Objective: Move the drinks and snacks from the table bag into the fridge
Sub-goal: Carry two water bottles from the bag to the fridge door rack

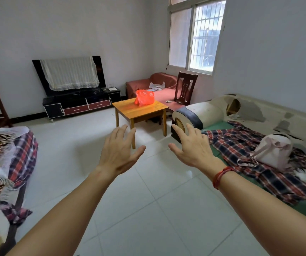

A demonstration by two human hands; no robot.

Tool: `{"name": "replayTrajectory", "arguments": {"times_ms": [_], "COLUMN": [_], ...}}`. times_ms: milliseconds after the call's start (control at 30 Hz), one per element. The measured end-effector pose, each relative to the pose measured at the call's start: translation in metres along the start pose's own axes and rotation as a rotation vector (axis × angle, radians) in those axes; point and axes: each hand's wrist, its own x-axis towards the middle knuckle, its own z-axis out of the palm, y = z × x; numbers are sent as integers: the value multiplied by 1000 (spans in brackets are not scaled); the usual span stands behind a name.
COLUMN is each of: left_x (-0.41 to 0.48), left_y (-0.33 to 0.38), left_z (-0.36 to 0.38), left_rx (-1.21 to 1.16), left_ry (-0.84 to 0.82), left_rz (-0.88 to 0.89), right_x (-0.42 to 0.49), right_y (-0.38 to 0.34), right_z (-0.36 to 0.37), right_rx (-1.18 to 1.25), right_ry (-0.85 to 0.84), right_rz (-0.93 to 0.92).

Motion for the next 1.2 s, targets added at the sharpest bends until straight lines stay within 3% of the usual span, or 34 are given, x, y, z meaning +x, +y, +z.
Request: {"name": "replayTrajectory", "arguments": {"times_ms": [467,900,1200], "left_x": [199,416,542], "left_y": [-57,-182,-225], "left_z": [123,245,314], "left_rx": [-12,-9,-33], "left_ry": [-29,-26,-61], "left_rz": [-42,-12,-9], "right_x": [220,465,603], "right_y": [57,57,76], "right_z": [84,188,233], "right_rx": [3,15,23], "right_ry": [-55,-68,-87], "right_rz": [-33,23,60]}}
